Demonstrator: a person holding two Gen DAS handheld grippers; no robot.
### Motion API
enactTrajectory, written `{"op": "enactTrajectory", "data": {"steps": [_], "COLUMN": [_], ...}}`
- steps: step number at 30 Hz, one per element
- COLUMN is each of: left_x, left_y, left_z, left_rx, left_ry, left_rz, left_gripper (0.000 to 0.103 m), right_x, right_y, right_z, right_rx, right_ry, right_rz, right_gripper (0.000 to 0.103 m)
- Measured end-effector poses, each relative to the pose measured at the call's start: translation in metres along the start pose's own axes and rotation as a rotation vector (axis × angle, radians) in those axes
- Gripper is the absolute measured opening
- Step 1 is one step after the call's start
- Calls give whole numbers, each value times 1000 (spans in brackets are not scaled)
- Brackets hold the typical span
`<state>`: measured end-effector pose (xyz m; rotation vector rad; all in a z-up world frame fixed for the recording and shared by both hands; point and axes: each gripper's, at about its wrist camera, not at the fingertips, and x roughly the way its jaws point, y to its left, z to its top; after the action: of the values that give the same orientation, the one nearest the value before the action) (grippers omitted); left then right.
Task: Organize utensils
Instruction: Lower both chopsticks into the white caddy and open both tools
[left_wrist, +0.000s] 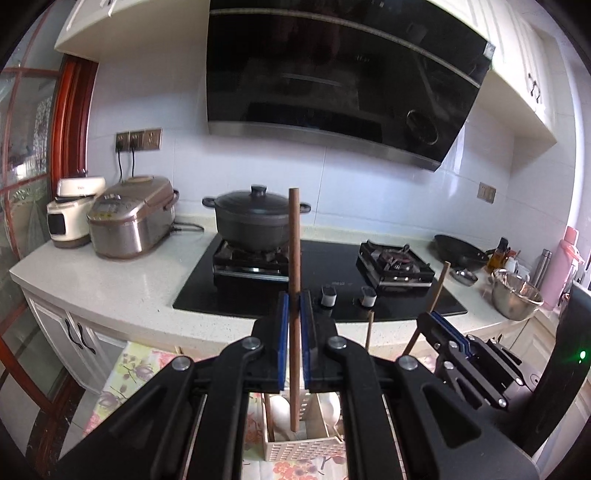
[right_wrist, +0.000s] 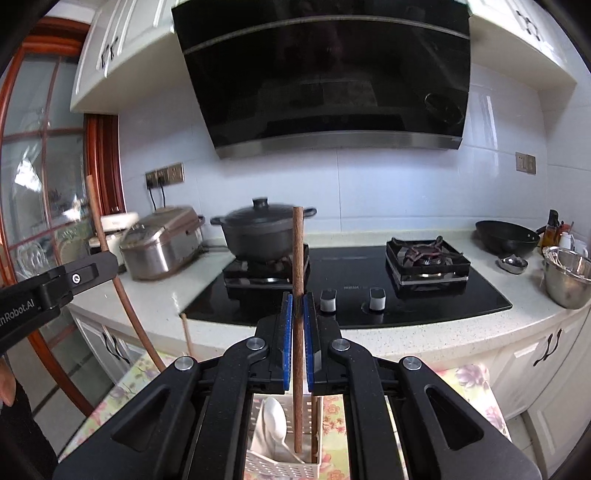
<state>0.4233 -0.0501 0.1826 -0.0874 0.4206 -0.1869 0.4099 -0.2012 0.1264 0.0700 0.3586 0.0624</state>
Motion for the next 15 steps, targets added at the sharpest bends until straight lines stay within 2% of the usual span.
{"op": "enactTrajectory", "data": {"steps": [8,12,15], "left_x": [51,68,70], "left_y": [17,22,25], "left_z": [-32,-49,-55], "left_rx": [-22,-12,-9], "left_ry": [136,188,185], "left_rz": [-17,-9,10], "left_gripper": [6,6,9], "right_x": [49,60,60], "right_y": [-1,-4,-8], "right_z": [-28,-41,-44], "right_rx": [-36,-27,-11], "right_ry": [140,176,183], "right_rz": [3,5,7], "right_gripper": [6,7,17]}}
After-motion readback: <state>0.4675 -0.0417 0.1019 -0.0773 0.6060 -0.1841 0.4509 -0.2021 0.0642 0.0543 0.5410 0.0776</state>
